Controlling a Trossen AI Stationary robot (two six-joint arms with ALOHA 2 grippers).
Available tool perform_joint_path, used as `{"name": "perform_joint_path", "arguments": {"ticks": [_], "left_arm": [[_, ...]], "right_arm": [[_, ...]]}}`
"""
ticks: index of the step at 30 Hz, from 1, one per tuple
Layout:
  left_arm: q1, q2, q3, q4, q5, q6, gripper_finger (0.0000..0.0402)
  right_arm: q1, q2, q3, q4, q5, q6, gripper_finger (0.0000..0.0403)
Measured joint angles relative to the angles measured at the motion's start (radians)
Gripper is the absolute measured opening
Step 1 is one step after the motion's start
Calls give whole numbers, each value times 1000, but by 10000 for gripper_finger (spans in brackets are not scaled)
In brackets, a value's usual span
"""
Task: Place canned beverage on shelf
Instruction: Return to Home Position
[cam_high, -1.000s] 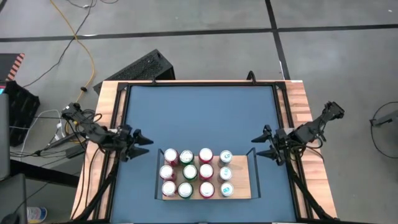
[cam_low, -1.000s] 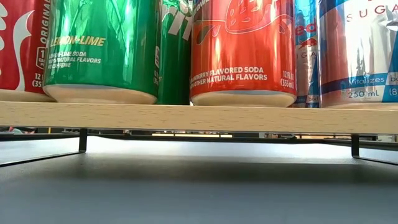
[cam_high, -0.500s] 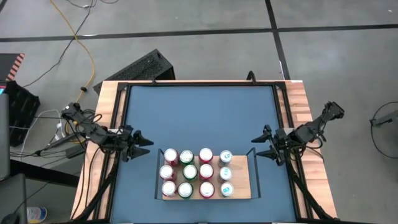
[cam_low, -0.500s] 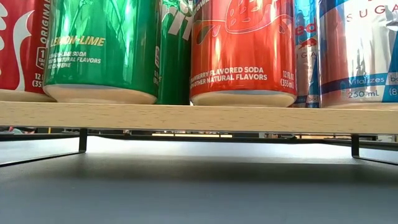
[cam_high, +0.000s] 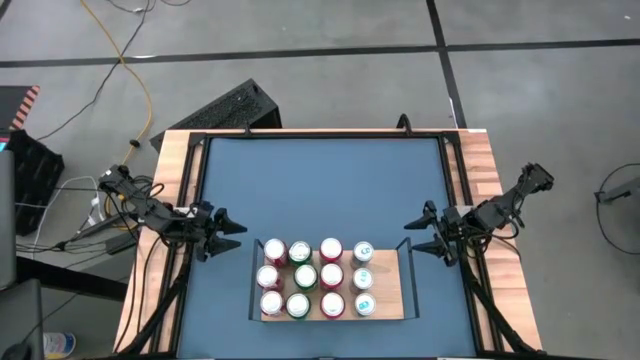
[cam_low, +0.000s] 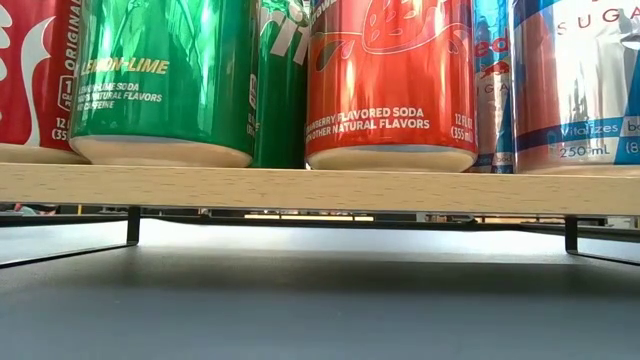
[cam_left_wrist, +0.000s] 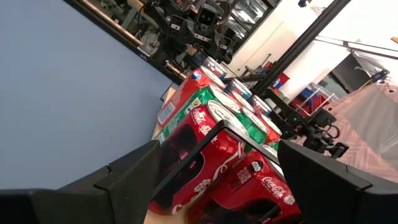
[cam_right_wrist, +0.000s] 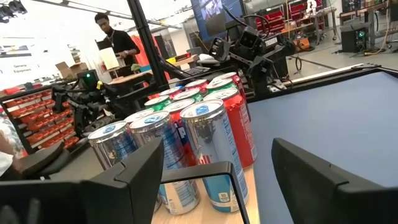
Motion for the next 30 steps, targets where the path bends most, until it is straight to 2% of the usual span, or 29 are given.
{"name": "perform_joint_path", "arguments": {"ticks": [30], "left_arm": [[0, 0, 0, 0, 1, 0, 311]], "right_arm": [[0, 0, -1, 0, 0, 0, 284]]}}
